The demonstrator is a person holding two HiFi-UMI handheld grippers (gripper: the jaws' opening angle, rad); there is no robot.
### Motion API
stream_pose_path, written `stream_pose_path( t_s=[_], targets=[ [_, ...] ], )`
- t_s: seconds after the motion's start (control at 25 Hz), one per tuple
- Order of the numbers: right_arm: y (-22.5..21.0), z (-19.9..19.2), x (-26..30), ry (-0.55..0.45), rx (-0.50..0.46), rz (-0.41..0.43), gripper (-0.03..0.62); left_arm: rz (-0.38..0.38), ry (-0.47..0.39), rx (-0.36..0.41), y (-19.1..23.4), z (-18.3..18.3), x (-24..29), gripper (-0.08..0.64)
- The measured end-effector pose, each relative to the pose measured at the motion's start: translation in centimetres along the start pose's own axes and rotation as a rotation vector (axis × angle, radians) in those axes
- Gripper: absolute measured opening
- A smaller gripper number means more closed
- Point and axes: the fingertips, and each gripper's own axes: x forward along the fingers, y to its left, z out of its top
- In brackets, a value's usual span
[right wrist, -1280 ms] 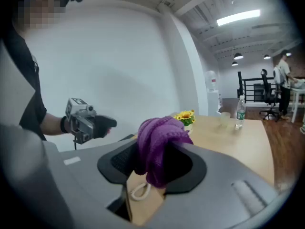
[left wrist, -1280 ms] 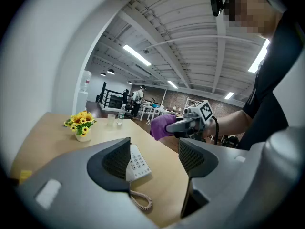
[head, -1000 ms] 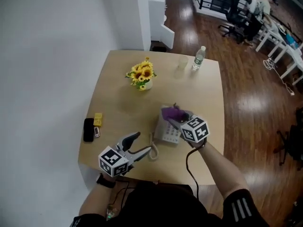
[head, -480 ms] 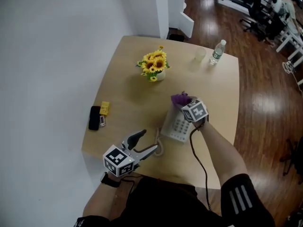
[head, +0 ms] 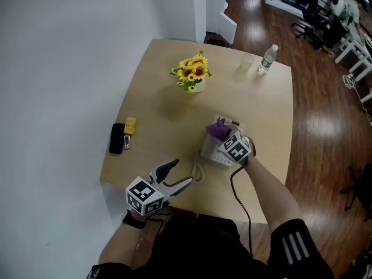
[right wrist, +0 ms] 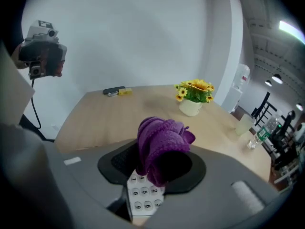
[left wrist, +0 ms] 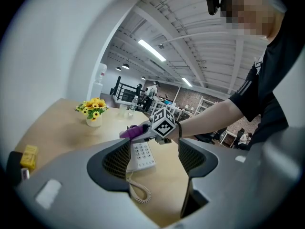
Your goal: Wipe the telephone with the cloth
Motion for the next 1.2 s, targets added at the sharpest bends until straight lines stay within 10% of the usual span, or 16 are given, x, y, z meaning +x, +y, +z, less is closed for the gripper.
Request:
stream_pose_path(
  t_s=[0.6, 1.2],
  targets=[
    [13.5, -6.0, 2.0, 0.139, -0.179, 0.071, 0.155, 0.007, 0.061, 0.019, 2.2, -2.2, -2.0, 0.310],
    [9.4, -3.4, -10.5, -0.250, 0.351, 0.022, 0.158, 0.147, 0.189, 0.109, 6.9, -1.9, 12.4, 0.298]
  ],
)
